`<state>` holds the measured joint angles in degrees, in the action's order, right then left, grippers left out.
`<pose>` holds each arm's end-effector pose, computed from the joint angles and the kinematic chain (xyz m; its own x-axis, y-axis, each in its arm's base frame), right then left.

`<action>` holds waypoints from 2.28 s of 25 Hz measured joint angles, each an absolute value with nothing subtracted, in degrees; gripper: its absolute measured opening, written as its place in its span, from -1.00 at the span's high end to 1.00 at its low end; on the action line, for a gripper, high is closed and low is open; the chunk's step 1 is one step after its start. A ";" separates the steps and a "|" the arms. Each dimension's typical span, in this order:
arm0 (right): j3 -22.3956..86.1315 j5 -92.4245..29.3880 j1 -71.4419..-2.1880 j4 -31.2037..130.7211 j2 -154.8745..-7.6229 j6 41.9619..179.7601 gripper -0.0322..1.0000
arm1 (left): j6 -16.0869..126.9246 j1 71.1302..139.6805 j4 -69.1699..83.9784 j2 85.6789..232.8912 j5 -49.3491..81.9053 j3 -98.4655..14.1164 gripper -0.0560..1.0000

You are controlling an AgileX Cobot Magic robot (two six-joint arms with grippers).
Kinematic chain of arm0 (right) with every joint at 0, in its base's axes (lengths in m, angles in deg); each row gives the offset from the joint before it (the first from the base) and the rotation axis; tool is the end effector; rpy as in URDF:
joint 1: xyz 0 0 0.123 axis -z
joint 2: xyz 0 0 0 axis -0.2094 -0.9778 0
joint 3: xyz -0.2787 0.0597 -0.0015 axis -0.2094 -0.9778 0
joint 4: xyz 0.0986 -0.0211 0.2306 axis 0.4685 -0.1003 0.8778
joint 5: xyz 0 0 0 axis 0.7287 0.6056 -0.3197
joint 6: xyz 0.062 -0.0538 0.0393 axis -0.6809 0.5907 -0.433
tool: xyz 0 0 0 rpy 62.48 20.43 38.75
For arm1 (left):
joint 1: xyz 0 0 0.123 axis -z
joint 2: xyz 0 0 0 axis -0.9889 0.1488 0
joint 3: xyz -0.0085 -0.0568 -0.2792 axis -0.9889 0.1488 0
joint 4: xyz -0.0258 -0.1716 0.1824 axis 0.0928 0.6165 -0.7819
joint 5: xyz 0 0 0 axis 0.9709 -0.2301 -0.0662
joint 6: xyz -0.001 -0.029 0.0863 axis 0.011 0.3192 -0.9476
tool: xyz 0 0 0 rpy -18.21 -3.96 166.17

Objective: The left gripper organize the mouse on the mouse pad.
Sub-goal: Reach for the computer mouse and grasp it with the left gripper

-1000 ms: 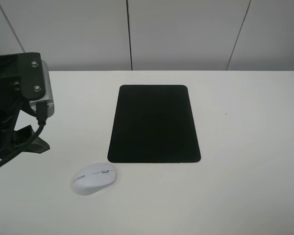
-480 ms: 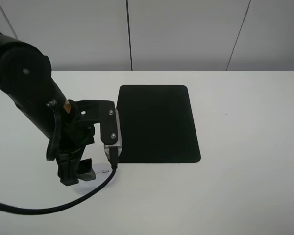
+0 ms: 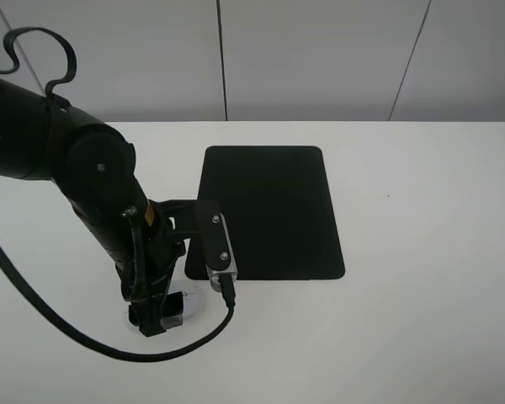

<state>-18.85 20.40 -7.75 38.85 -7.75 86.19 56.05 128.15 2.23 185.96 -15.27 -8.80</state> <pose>-0.0080 -0.0035 0.2806 -0.4408 0.0395 -0.8968 0.1193 0.9927 -0.0150 0.1852 -0.2078 0.1310 -0.2815 0.9500 -0.1349 0.9595 0.2806 -0.0258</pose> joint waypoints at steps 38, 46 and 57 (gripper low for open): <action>-18.85 20.40 -7.75 38.85 -7.75 86.19 -0.66 | 57.83 126.07 0.72 189.02 -12.50 -6.93 -0.60; -18.85 20.40 -7.75 38.85 -7.75 86.19 -0.66 | 57.21 126.07 2.21 192.94 -8.58 -5.06 -0.60; -18.85 20.40 -7.75 38.85 -7.75 86.19 -0.66 | 57.58 126.07 2.83 192.94 -6.25 -4.58 -0.28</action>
<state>-18.85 20.40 -7.75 38.85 -7.75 86.19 57.58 126.07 2.83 192.94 -6.25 -4.58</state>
